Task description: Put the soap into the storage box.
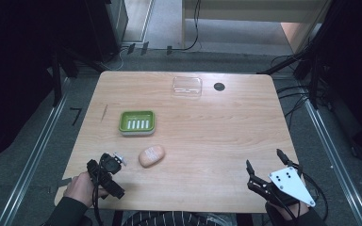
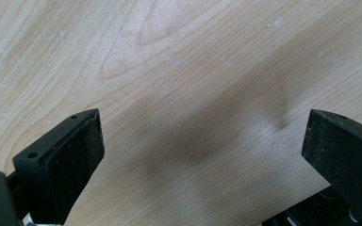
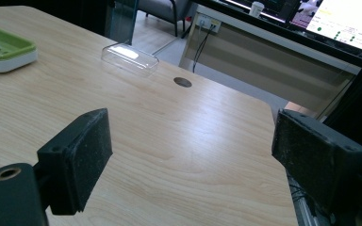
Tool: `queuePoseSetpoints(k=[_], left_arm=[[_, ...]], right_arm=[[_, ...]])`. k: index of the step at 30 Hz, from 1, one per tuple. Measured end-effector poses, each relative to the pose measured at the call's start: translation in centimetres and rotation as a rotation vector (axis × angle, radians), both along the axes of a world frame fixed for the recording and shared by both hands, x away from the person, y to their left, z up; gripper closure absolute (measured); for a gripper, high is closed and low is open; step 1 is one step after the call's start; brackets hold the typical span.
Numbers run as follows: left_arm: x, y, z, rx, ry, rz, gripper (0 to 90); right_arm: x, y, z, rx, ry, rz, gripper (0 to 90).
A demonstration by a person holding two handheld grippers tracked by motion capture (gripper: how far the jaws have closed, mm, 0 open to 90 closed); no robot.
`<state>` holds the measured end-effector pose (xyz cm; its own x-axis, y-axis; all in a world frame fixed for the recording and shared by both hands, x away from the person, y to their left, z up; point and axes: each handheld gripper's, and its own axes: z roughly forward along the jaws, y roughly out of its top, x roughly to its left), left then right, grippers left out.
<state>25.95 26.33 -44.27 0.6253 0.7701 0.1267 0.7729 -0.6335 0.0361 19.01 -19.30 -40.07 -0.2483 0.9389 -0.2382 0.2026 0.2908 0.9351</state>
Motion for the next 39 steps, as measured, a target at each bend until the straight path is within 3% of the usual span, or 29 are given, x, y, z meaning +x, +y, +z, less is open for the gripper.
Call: queuePoseSetpoints(k=[39], left_arm=[[2.8,-3.8,1.6,-0.05,-0.041,-0.071,0.0]], right_arm=[[-0.3,0.0,0.0,-0.01,0.001,-0.009,13.5]])
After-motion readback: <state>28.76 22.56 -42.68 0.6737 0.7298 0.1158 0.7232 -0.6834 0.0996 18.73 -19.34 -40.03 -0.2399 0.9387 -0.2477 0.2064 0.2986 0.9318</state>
